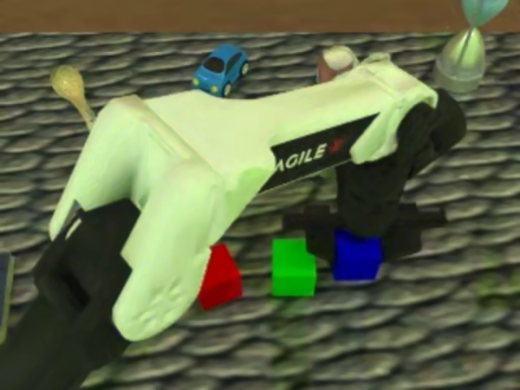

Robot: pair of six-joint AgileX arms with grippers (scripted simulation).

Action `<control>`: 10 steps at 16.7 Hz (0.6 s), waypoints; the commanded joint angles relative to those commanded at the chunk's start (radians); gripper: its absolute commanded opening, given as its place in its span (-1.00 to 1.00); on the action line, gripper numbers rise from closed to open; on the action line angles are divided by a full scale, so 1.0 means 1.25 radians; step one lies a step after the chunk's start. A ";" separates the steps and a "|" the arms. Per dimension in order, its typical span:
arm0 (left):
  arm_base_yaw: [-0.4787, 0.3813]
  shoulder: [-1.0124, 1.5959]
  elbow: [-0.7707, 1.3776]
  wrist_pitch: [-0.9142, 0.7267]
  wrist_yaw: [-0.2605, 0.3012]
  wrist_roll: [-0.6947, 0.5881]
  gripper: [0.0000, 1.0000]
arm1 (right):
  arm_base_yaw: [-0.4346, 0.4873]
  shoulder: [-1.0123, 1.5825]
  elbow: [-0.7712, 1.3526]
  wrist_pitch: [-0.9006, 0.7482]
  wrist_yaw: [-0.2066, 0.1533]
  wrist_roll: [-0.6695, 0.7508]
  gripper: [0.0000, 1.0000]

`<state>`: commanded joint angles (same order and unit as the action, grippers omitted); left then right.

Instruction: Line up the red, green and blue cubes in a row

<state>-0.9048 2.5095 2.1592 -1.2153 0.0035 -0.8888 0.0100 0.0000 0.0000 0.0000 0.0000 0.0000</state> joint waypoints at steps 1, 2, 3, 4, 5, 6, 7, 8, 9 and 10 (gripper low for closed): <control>0.000 0.000 0.000 0.000 0.000 0.000 -0.70 | 0.000 0.000 0.000 0.000 0.000 0.000 1.00; 0.000 0.000 0.000 0.000 0.000 0.000 -0.55 | 0.000 0.000 0.000 0.000 0.000 0.000 1.00; 0.000 0.000 0.000 0.000 0.000 0.000 -0.40 | 0.000 0.000 0.000 0.000 0.000 0.000 1.00; 0.000 0.000 0.000 0.000 0.000 0.000 -0.25 | 0.000 0.000 0.000 0.000 0.000 0.000 1.00; 0.000 0.000 0.000 0.000 0.000 0.000 -0.10 | 0.000 0.000 0.000 0.000 0.000 0.000 1.00; 0.000 0.000 0.000 0.000 0.000 0.000 0.06 | 0.000 0.000 0.000 0.000 0.000 0.000 1.00; 0.000 0.000 0.000 0.000 0.000 0.000 0.21 | 0.000 0.000 0.000 0.000 0.000 0.000 1.00; 0.000 0.000 0.000 0.000 0.000 0.000 0.36 | 0.000 0.000 0.000 0.000 0.000 0.000 1.00; 0.000 0.000 0.000 0.000 0.000 0.000 0.51 | 0.000 0.000 0.000 0.000 0.000 0.000 1.00; 0.000 0.000 0.000 0.000 0.000 0.000 0.66 | 0.000 0.000 0.000 0.000 0.000 0.000 1.00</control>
<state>-0.9048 2.5095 2.1592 -1.2153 0.0035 -0.8888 0.0100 0.0000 0.0000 0.0000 0.0000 0.0000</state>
